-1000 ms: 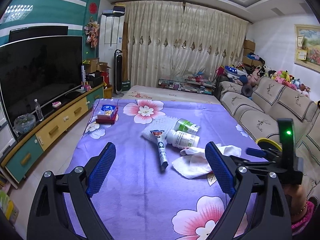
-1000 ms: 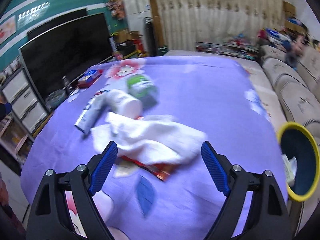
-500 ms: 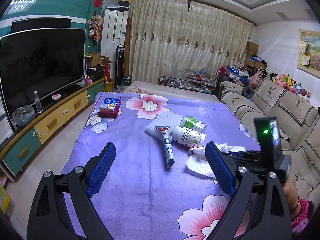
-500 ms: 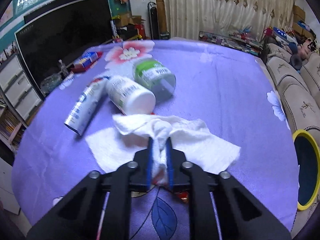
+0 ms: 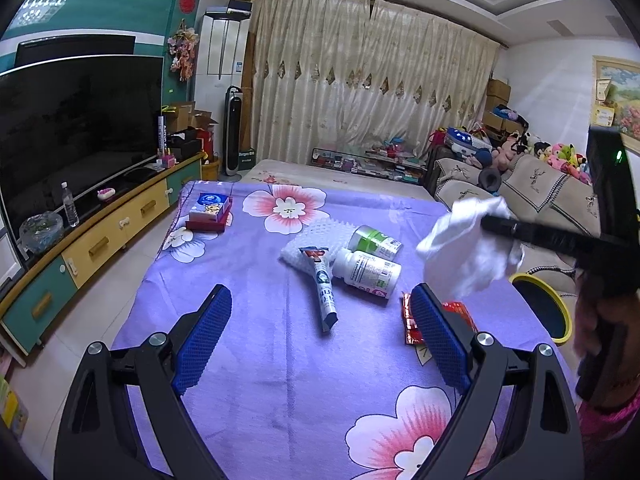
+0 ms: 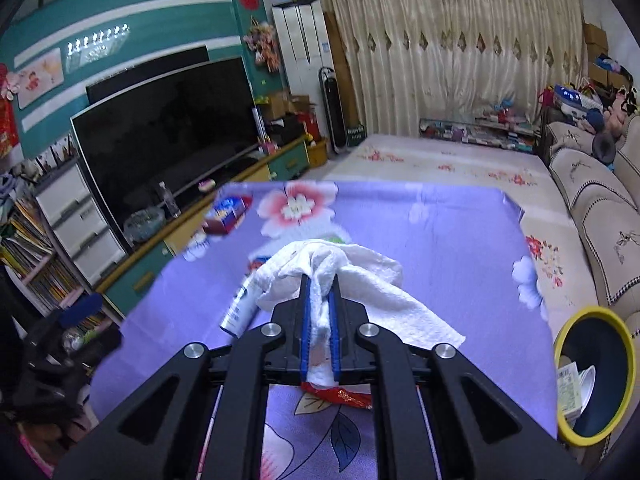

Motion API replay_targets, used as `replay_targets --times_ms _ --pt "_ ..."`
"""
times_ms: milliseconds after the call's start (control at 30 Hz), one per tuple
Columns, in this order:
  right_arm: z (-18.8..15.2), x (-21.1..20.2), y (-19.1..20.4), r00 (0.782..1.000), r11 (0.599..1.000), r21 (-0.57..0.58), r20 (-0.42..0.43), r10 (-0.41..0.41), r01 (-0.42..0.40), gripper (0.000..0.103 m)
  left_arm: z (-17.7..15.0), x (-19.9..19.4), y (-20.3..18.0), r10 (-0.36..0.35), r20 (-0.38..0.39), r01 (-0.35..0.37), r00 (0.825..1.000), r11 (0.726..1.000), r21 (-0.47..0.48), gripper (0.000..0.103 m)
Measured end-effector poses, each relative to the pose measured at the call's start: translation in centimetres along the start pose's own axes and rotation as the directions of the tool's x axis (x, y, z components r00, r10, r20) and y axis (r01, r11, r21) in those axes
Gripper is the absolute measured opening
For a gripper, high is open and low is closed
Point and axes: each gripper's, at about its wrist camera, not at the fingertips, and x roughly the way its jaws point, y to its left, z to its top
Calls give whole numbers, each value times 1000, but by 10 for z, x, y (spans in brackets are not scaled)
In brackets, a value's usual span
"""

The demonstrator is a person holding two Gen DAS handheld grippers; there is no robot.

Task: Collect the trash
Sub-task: 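Carry the tissue over the bin and open the right gripper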

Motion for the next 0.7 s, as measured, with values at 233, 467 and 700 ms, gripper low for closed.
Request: replay_targets --times_ms 233,467,700 --pt "18 -38 -7 995 999 -3 88 -38 39 8 0 0 -13 -26 -4 26 1000 999 30 90" --pt "16 -70 -55 979 986 69 128 -159 151 8 -4 11 -30 -55 -40 57 998 997 58 90" --pt "-10 -90 -123 949 945 171 99 -299 280 8 -9 37 -58 -100 -109 109 989 990 85 90"
